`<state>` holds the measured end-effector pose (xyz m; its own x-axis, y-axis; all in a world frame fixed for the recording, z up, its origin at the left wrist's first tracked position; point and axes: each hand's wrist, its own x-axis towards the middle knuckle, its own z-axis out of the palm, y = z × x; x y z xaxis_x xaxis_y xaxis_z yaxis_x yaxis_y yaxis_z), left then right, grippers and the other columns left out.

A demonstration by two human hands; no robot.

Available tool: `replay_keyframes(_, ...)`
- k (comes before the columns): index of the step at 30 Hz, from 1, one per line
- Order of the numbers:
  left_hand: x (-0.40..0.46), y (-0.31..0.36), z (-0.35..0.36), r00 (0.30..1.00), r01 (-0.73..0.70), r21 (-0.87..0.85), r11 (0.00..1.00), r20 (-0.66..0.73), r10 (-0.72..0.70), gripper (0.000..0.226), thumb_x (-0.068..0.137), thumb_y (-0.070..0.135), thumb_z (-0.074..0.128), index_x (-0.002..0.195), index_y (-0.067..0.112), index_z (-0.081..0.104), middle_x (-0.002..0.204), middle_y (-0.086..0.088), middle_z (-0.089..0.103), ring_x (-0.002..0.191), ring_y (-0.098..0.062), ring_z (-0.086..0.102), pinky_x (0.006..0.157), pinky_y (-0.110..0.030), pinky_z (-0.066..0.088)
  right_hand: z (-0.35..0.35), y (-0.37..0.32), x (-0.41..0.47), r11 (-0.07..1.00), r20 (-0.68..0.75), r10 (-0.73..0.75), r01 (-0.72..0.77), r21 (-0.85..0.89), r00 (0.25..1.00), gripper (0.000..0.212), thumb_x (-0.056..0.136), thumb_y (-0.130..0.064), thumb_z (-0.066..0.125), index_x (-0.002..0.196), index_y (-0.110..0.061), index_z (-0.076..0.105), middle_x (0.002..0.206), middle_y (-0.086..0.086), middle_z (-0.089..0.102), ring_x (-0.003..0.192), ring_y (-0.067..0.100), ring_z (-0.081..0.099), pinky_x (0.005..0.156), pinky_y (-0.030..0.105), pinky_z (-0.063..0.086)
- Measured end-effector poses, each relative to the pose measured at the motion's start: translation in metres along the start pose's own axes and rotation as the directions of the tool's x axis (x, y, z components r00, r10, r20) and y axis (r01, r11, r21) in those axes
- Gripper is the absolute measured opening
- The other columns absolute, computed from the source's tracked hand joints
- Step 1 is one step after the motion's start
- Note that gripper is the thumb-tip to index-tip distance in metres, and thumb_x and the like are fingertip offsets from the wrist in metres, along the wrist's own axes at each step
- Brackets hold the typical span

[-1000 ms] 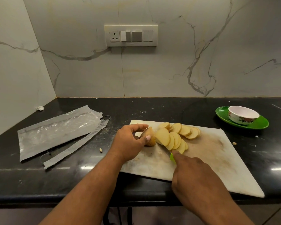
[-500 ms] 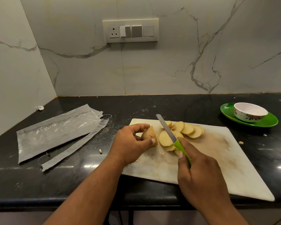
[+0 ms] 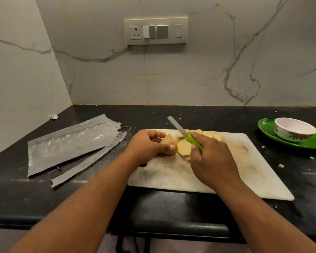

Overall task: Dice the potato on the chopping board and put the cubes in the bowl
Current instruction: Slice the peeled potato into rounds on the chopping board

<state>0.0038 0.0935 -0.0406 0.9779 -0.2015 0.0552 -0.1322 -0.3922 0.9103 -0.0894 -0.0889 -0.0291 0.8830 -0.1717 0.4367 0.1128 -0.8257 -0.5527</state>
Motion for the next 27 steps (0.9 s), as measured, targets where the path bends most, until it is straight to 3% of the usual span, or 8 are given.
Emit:
replay_keyframes(3, 0.009, 0.004, -0.01, 0.992, -0.08, 0.173, 0.982, 0.114, 0.061, 0.056, 0.066, 0.041, 0.097, 0.117, 0.031, 0.076, 0.103, 0.01, 0.075, 0.085, -0.008, 0.072, 0.078, -0.027, 0.059, 0.011, -0.003, 0.009, 0.999, -0.047, -0.032, 0.031, -0.024, 0.998, 0.043, 0.1, -0.025, 0.048, 0.143, -0.026, 0.054, 0.115, -0.001, 0.073, 0.073, 0.007, 0.059, 0.056, 0.015, 0.043)
replay_keyframes(5, 0.01, -0.004, -0.009, 0.985, -0.156, 0.145, 0.977, 0.095, 0.143, 0.059, 0.062, 0.043, 0.098, 0.115, 0.032, 0.076, 0.103, 0.009, 0.075, 0.077, -0.013, 0.071, 0.077, -0.032, 0.061, 0.014, -0.002, 0.004, 0.998, -0.028, -0.029, 0.027, -0.056, 0.999, 0.043, 0.1, -0.027, 0.049, 0.143, -0.027, 0.054, 0.115, -0.001, 0.073, 0.08, 0.01, 0.063, 0.062, 0.022, 0.052)
replay_keyframes(8, 0.013, -0.015, -0.006, 0.973, -0.232, 0.143, 0.962, 0.021, 0.231, 0.061, 0.062, 0.039, 0.099, 0.117, 0.035, 0.072, 0.106, 0.011, 0.072, 0.077, -0.014, 0.071, 0.07, -0.024, 0.06, 0.009, 0.0, -0.003, 0.997, -0.082, -0.046, 0.04, -0.069, 0.996, 0.042, 0.096, -0.027, 0.057, 0.138, -0.028, 0.059, 0.111, -0.004, 0.074, 0.077, 0.01, 0.064, 0.066, 0.025, 0.055)
replay_keyframes(13, 0.022, -0.02, -0.005, 0.967, -0.229, 0.18, 0.957, -0.071, 0.245, 0.061, 0.06, 0.049, 0.097, 0.113, 0.035, 0.071, 0.108, 0.016, 0.071, 0.083, -0.008, 0.072, 0.072, -0.025, 0.062, 0.006, -0.004, -0.011, 0.99, -0.114, -0.077, 0.063, -0.125, 0.991, 0.042, 0.093, -0.023, 0.064, 0.134, -0.026, 0.063, 0.099, -0.005, 0.075, 0.069, 0.006, 0.057, 0.063, 0.017, 0.044)
replay_keyframes(16, 0.024, -0.021, -0.003, 0.97, -0.214, 0.164, 0.963, -0.082, 0.23, 0.064, 0.058, 0.056, 0.094, 0.114, 0.033, 0.072, 0.107, 0.016, 0.073, 0.085, -0.005, 0.072, 0.075, -0.027, 0.063, 0.007, -0.013, -0.011, 0.983, -0.046, -0.07, 0.061, -0.174, 0.996, 0.047, 0.097, -0.029, 0.056, 0.144, -0.032, 0.052, 0.104, -0.008, 0.073, 0.074, 0.008, 0.056, 0.065, 0.016, 0.042)
replay_keyframes(19, 0.023, -0.02, -0.002, 0.97, -0.217, 0.172, 0.961, -0.072, 0.232, 0.064, 0.059, 0.061, 0.09, 0.115, 0.036, 0.072, 0.107, 0.019, 0.071, 0.086, -0.002, 0.071, 0.076, -0.027, 0.063, 0.007, -0.018, -0.012, 0.979, -0.011, -0.063, 0.06, -0.193, 0.998, 0.053, 0.099, -0.032, 0.05, 0.151, -0.035, 0.039, 0.103, -0.01, 0.069, 0.069, 0.007, 0.048, 0.054, 0.01, 0.028)
replay_keyframes(23, 0.021, -0.018, -0.001, 0.968, -0.223, 0.17, 0.96, -0.077, 0.238, 0.068, 0.054, 0.068, 0.085, 0.113, 0.035, 0.072, 0.107, 0.018, 0.071, 0.086, -0.004, 0.071, 0.077, -0.028, 0.063, 0.008, -0.02, -0.015, 0.974, 0.003, -0.064, 0.063, -0.218, 0.998, 0.055, 0.099, -0.03, 0.05, 0.152, -0.035, 0.038, 0.089, -0.01, 0.064, 0.065, 0.007, 0.049, 0.051, 0.012, 0.029)
replay_keyframes(27, 0.02, -0.018, -0.001, 0.969, -0.229, 0.168, 0.959, -0.058, 0.242, 0.07, 0.055, 0.069, 0.083, 0.115, 0.035, 0.07, 0.11, 0.018, 0.069, 0.089, -0.005, 0.07, 0.079, -0.03, 0.063, 0.008, -0.022, -0.015, 0.976, 0.014, -0.054, 0.056, -0.209, 0.998, 0.055, 0.099, -0.029, 0.05, 0.152, -0.035, 0.038, 0.092, -0.01, 0.065, 0.066, 0.008, 0.049, 0.05, 0.012, 0.028)
